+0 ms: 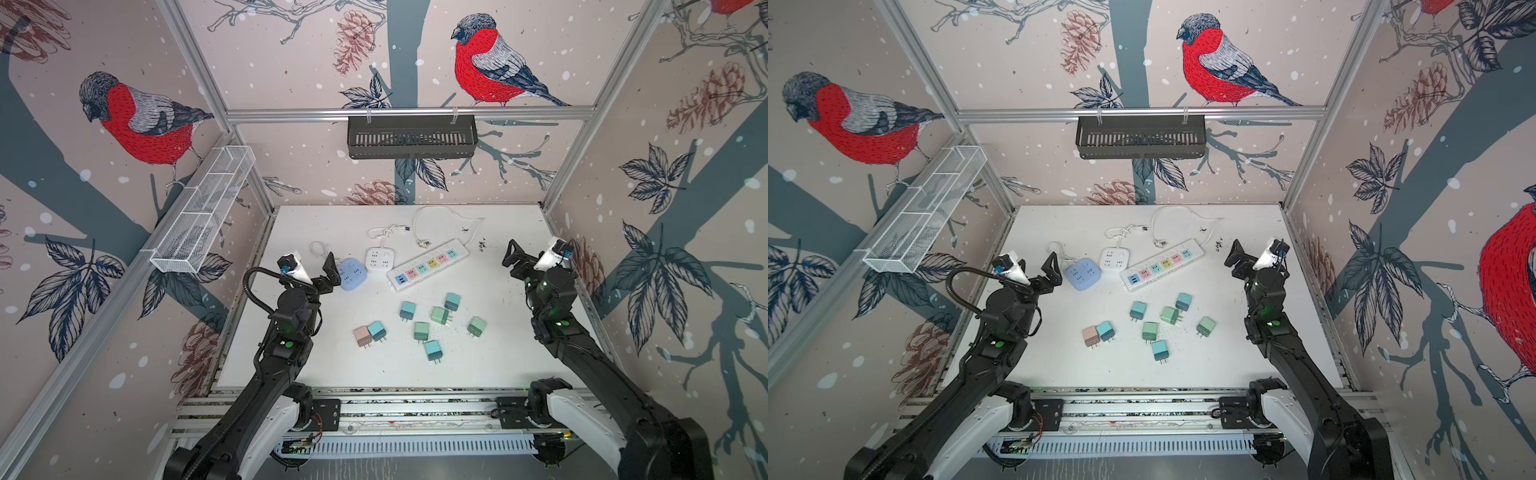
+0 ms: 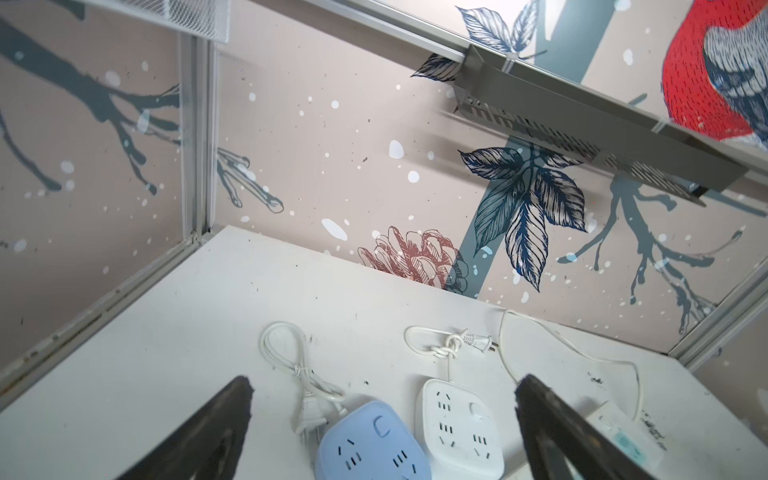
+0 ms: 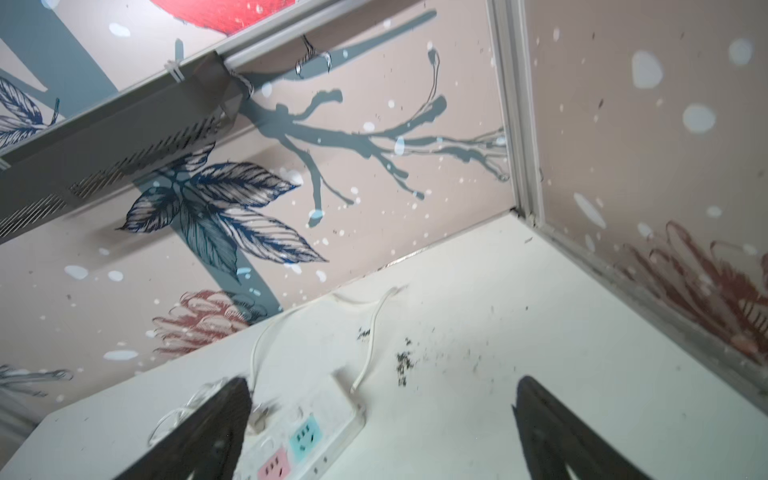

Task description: Insert the plug

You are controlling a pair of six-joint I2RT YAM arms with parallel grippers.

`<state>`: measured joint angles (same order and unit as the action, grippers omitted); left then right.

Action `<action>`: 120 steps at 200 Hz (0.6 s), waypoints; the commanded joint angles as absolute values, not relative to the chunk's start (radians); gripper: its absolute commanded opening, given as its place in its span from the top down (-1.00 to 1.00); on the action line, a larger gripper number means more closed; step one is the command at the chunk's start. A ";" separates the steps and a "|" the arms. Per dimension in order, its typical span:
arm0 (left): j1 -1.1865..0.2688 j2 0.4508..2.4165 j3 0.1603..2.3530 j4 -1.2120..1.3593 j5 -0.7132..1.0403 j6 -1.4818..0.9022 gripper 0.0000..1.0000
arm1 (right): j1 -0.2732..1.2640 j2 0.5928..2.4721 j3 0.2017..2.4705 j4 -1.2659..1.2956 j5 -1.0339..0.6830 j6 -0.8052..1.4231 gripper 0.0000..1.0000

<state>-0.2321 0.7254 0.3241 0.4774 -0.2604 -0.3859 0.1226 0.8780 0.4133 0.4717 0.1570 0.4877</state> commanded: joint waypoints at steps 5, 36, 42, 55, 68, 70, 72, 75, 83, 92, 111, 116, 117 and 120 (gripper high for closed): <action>-0.218 0.661 0.319 0.394 -0.201 -0.489 -0.94 | 0.078 0.829 0.366 0.529 -0.107 0.597 -0.99; -0.218 0.624 0.377 0.249 -0.160 -0.549 -0.94 | 0.059 0.886 0.434 0.401 -0.036 0.675 -0.99; -0.218 0.624 0.393 0.211 -0.137 -0.566 -0.88 | 0.060 0.910 0.450 0.400 -0.047 0.671 -0.99; -0.219 0.632 0.417 0.158 -0.057 -0.609 -0.80 | 0.062 0.975 0.477 0.434 -0.094 0.678 -1.00; -0.228 0.649 0.413 0.163 0.031 -0.659 -0.72 | 0.071 1.058 0.517 0.471 -0.157 0.672 -0.99; -0.234 0.652 0.412 0.167 0.040 -0.666 -0.71 | 0.074 1.072 0.527 0.467 -0.160 0.670 -0.98; -0.237 0.656 0.410 0.170 0.044 -0.674 -0.70 | 0.078 1.088 0.539 0.461 -0.161 0.667 -0.98; -0.246 0.661 0.408 0.173 0.052 -0.683 -0.69 | 0.085 1.109 0.559 0.449 -0.163 0.663 -0.97; -0.271 0.679 0.404 0.183 0.059 -0.703 -0.67 | 0.110 1.168 0.617 0.404 -0.152 0.643 -0.94; -0.314 0.700 0.402 0.197 0.047 -0.713 -0.64 | 0.139 1.239 0.689 0.338 -0.130 0.619 -0.90; -0.414 0.754 0.407 0.217 -0.027 -0.724 -0.63 | 0.189 1.385 0.831 0.212 -0.123 0.581 -0.83; -0.441 0.767 0.410 0.225 -0.047 -0.720 -0.63 | 0.202 1.420 0.860 0.193 -0.119 0.574 -0.80; -0.445 0.772 0.411 0.226 -0.052 -0.719 -0.63 | 0.205 1.427 0.866 0.191 -0.118 0.572 -0.80; -0.460 0.781 0.414 0.227 -0.067 -0.719 -0.63 | 0.212 1.442 0.882 0.187 -0.117 0.568 -0.79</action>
<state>-0.3714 0.7326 0.4026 0.1955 -0.0032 -0.6746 0.1654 1.3159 0.7643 0.3332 -0.1120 0.6239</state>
